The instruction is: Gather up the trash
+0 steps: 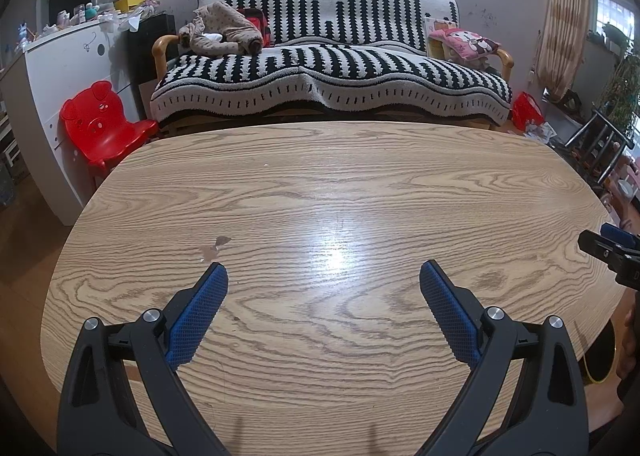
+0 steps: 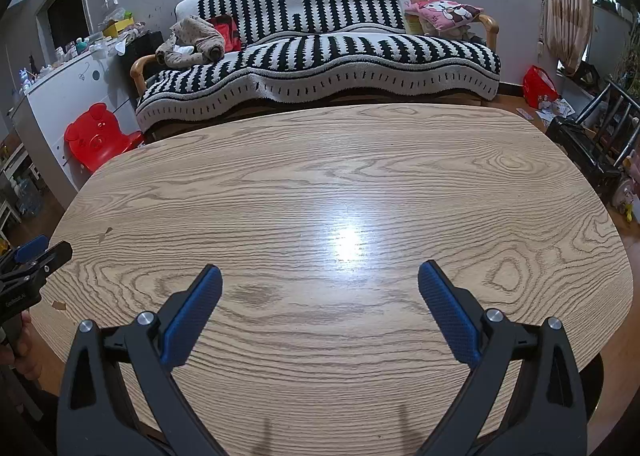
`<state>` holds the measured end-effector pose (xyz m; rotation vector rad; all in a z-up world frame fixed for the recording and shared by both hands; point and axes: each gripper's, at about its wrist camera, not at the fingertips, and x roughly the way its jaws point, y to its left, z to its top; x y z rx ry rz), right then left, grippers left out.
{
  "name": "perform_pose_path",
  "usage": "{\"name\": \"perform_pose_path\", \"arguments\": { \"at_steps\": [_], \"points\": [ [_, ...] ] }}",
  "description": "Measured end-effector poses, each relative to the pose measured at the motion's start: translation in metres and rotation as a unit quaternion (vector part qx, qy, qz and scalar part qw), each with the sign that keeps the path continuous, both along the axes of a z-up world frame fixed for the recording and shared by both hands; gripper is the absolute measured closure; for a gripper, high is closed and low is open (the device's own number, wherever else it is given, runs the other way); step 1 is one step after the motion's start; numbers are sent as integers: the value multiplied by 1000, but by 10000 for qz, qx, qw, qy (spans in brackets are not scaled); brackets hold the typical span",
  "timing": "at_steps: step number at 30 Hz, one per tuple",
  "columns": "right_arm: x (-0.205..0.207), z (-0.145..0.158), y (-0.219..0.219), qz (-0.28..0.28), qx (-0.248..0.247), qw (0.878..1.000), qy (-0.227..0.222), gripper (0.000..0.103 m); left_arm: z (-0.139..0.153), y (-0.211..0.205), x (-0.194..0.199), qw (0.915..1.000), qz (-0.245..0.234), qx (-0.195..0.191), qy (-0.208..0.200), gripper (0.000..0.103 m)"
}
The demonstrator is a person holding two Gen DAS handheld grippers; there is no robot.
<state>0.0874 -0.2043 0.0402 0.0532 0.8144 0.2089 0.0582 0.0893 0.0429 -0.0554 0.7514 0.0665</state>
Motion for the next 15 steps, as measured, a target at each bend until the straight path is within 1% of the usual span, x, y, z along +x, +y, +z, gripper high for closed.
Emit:
{"name": "perform_pose_path", "arguments": {
  "at_steps": [15],
  "points": [
    [0, 0, 1, -1, -4, 10000, 3, 8, -3, 0, -1, 10000, 36, 0, 33, 9]
  ]
}}
